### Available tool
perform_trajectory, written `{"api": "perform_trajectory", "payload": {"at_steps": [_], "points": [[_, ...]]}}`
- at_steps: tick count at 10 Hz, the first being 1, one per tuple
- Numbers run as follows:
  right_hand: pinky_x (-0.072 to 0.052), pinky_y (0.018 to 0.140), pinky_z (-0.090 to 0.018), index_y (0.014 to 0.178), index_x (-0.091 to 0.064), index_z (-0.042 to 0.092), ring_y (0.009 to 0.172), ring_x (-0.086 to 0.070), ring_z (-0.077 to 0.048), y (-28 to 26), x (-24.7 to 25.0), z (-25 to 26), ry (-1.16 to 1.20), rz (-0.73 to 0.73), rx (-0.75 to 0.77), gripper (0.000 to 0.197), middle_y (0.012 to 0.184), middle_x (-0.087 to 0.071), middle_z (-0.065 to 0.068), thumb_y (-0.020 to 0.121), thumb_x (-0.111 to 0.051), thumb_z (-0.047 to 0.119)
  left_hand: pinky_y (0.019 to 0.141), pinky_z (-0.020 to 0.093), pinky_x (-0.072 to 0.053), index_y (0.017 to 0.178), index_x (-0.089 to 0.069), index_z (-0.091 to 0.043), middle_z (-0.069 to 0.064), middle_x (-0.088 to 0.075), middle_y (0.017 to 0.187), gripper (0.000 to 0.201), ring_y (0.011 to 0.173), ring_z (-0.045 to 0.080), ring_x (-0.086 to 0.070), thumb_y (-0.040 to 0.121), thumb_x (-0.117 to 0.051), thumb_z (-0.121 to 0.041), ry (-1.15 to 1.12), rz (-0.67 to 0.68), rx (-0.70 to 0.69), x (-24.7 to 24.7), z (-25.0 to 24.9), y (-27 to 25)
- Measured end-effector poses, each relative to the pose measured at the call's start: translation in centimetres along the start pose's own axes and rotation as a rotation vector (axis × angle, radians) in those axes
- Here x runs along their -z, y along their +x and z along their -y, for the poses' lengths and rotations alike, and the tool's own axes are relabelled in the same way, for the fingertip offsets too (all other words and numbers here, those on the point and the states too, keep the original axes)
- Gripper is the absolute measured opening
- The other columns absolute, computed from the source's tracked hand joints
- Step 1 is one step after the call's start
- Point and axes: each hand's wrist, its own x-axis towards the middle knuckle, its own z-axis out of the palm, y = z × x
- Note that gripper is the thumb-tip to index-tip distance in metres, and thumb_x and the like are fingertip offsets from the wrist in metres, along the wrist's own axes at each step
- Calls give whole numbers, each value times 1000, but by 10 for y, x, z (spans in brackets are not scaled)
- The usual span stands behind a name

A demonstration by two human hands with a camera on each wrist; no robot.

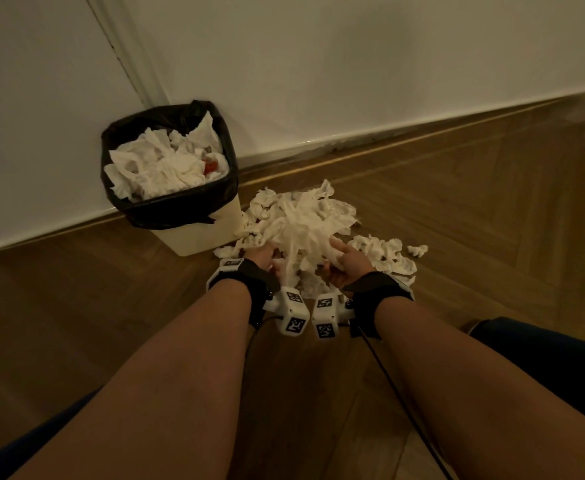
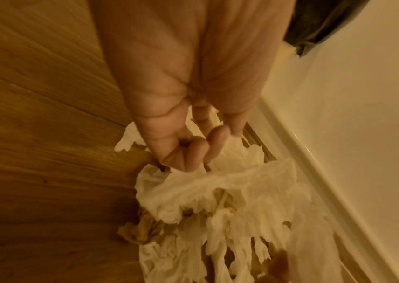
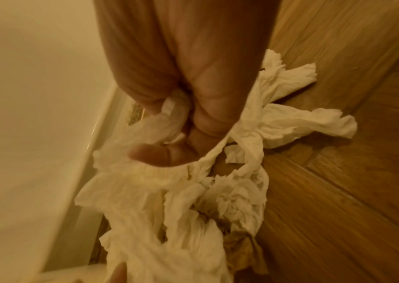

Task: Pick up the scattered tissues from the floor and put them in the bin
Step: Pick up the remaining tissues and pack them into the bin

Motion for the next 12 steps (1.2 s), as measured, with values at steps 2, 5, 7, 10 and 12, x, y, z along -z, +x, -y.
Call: {"api": "perform_trajectory", "payload": {"at_steps": [2,5,7,10,12], "points": [[-42,39,-16,106,-54,7,53,-37,-14,2,1,-5,-119,26,-106,30,69,-42,-7,98,-26,1,93,40,-49,135,-44,-14,9,-50,133,55,111,27,-56,89,-59,-39,69,33,-69,-13,0,-4],[-56,48,-30,105,-55,0,72,-61,-28,8,11,-4,-55,-37,-32,18,107,-58,-18,91,-59,10,84,28,-44,110,-66,-15,5,-65,111,27,102,23,-60,88,-62,-30,957,-83,-454,-24,0,-4],[-53,50,-19,137,-36,-3,73,-58,-17,17,18,-10,-95,-55,56,42,139,-44,-24,95,-42,-2,85,39,-54,112,-56,-14,12,-63,117,22,96,28,-65,95,-44,-8,716,-118,-447,-22,-2,-4],[-49,49,-25,86,-62,14,89,-51,-27,5,23,1,-134,-27,-56,18,116,-41,-5,93,-47,21,82,34,-42,88,-63,-8,7,-62,83,54,79,25,-54,96,-33,-51,691,-127,-430,-16,-19,-24],[-42,70,-30,136,-44,1,76,-50,-22,-16,-5,19,-307,-30,-32,43,139,-45,-22,97,-47,19,88,34,-44,104,-64,-3,19,-60,118,34,109,33,-55,92,-54,-33,1001,-184,-484,4,-38,-57]]}}
